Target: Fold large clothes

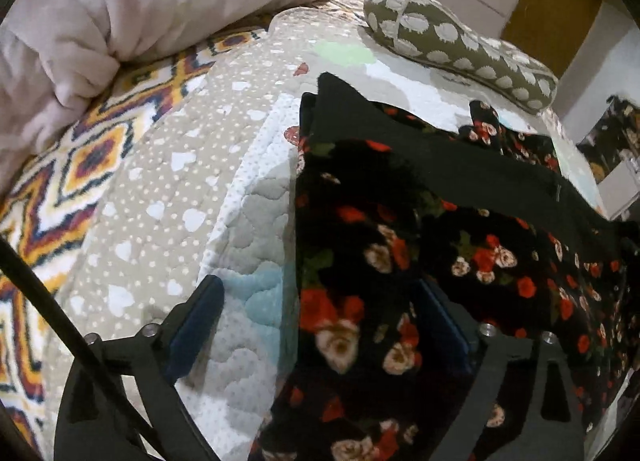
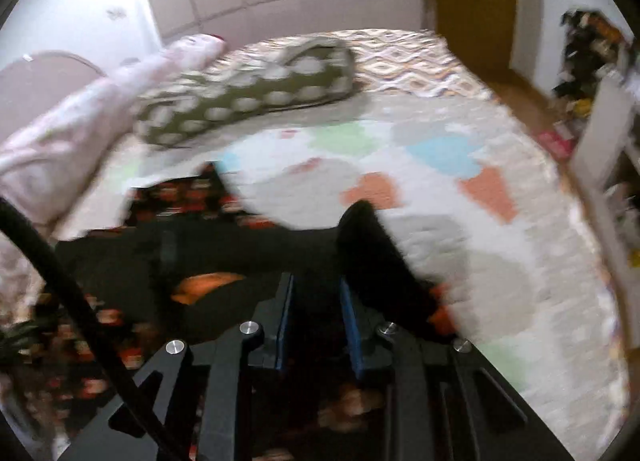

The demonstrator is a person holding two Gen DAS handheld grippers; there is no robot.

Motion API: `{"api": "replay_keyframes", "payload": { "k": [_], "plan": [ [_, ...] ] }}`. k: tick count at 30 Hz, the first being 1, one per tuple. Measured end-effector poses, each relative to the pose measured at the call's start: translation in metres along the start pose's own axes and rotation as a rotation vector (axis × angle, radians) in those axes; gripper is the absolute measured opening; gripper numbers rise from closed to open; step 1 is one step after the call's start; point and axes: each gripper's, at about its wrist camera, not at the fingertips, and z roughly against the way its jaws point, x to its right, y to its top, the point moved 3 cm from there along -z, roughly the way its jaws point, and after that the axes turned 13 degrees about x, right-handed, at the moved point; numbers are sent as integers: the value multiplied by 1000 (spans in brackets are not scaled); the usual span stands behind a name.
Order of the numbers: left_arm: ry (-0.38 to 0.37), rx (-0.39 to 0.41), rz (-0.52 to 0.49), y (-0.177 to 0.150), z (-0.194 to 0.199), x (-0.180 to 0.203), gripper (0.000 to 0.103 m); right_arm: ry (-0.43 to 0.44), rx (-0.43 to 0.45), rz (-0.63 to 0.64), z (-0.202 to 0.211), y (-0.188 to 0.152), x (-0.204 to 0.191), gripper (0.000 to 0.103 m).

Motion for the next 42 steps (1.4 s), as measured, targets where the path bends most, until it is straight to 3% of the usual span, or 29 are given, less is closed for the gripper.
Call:
{"api": "replay_keyframes", "payload": {
  "k": [2,4,5,6,7,9,11,13,14,16,19,25,27,31,34,36,39,42],
  "plan": [
    [3,30,-10,-1,0,2,98,35,22,-40,11,5,12,26],
    [11,55,-28,-3,1,3,99,69,63,-53,27,13,13,49],
    [13,67,-32,-4,1,4,99,96,93,-45,34,17,10,72],
    [13,71,-31,-4,0,3,99,108,108,-31,38,19,5,85],
    [12,74,-28,-4,0,3,99,111,115,11,38,20,-3,87],
    [11,79,-24,-4,-1,2,99,95,73,110,25,13,-22,87],
    [10,86,-25,-5,-1,2,99,97,-23,210,-4,-2,-41,85],
    [10,92,-26,-5,-1,2,100,78,-103,309,-27,-18,-55,46],
    [10,94,-26,-5,0,2,100,58,-117,348,-33,-22,-58,17],
    [9,98,-24,-6,0,2,100,41,-87,332,-30,-14,-56,3],
    [10,104,-22,-7,0,2,100,-35,-22,221,-27,10,-30,3],
    [14,107,-25,-7,0,3,100,-216,-71,152,-61,7,4,0],
    [13,107,-25,-7,0,3,100,-198,-63,67,-59,8,18,0],
    [16,107,-26,-7,0,3,100,-174,64,-12,-10,24,34,1],
    [39,82,-38,-3,2,4,100,-140,129,-38,35,30,37,20],
    [65,61,-51,2,9,5,99,-105,140,-45,59,26,33,42],
    [81,85,-65,12,39,8,95,-41,148,-31,93,9,16,43],
    [40,122,-74,16,78,16,95,35,129,-27,116,-19,-4,43]
  ]
}}
